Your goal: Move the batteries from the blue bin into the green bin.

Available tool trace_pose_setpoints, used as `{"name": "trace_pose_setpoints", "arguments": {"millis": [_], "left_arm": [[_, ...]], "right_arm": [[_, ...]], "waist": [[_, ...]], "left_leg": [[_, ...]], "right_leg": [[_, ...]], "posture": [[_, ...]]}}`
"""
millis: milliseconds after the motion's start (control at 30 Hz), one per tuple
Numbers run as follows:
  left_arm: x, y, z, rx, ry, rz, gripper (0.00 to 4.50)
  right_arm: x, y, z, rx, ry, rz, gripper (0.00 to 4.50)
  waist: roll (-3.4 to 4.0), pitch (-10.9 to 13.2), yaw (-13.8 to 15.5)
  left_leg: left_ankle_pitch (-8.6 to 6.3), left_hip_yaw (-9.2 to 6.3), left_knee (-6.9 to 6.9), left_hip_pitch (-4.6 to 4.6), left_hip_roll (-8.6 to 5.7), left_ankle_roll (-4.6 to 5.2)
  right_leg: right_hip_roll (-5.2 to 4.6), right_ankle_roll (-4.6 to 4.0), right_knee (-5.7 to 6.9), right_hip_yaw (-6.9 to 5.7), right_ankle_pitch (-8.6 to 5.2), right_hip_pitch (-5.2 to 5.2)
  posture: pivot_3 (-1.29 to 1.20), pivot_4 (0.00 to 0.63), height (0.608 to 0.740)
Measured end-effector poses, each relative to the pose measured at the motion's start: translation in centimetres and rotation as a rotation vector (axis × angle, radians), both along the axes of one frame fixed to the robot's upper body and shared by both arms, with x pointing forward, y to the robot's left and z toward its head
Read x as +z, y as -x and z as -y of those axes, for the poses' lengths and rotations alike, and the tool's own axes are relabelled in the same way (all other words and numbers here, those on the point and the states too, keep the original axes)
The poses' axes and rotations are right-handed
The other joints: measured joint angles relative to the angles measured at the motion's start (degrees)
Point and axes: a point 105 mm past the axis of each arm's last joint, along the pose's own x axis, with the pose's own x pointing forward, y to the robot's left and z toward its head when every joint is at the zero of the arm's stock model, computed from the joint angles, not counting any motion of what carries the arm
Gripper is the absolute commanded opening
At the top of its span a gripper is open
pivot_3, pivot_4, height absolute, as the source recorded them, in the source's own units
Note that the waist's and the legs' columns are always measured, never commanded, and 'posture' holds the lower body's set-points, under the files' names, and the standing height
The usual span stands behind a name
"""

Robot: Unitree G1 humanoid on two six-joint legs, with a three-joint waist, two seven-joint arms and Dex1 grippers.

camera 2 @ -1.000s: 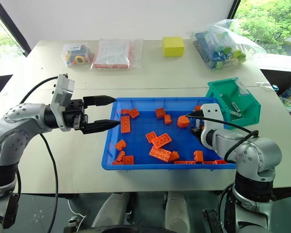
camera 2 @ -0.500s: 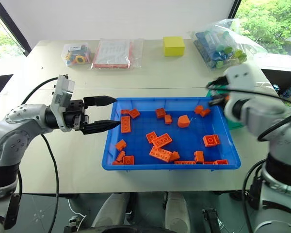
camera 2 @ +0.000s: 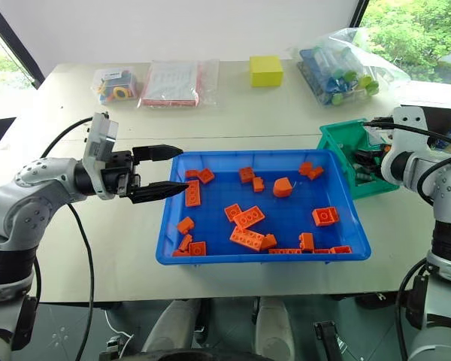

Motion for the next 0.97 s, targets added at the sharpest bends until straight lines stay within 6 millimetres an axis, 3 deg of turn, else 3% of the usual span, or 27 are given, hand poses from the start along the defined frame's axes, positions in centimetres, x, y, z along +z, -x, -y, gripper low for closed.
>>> {"name": "trace_pose_setpoints", "arguments": {"millis": [100, 267, 467, 800, 967], "left_arm": [[0.0, 0.0, 0.0, 0.001, -0.001, 0.0, 4.5], [0.0, 0.1, -0.3, 0.005, -0.018, 0.002, 4.5], [0.7, -0.1, -0.8, 0.024, -0.016, 0.023, 4.5], [1.3, -0.5, -2.3, 0.029, -0.047, 0.018, 4.5], [1.4, -0.6, -2.7, 0.035, -0.05, 0.013, 4.5]], "right_arm": [[0.5, 0.0, -0.4, 0.055, 0.01, 0.044, 4.44], [1.0, 1.8, -1.8, 0.215, 0.006, 0.127, 4.44], [1.1, 6.8, -3.0, 0.522, 0.046, 0.158, 4.44], [1.2, 12.6, -1.0, 0.679, 0.005, 0.065, 4.44], [1.0, 13.2, -0.6, 0.689, -0.017, 0.048, 4.44]], "waist": [[0.0, 0.0, 0.2], [-0.01, 0.0, 0.16], [-0.01, 0.01, 0.15], [-0.01, 0.01, 0.24], [-0.01, 0.01, 0.17]], "left_leg": [[0.0, -0.04, 0.0, -0.01, 0.0, 0.0], [0.0, -0.05, 0.0, -0.01, -0.01, 0.01], [-0.03, -0.04, 0.02, 0.02, -0.02, 0.04], [-0.03, 0.02, 0.03, 0.08, 0.05, 0.02], [-0.04, 0.04, 0.03, 0.1, 0.05, 0.02]], "right_leg": [[0.0, 0.11, -0.01, -0.01, 0.05, 0.0], [-0.01, 0.18, -0.01, 0.0, 0.06, 0.01], [-0.02, 0.24, -0.02, -0.01, 0.04, 0.06], [-0.04, 0.11, -0.04, 0.01, -0.09, 0.08], [-0.07, 0.11, -0.04, 0.02, -0.1, 0.08]], "posture": [[0.0, 0.15, 0.692], [0.0, 0.15, 0.692], [0.0, 0.15, 0.692], [0.0, 0.15, 0.692], [0.0, 0.15, 0.692]]}}
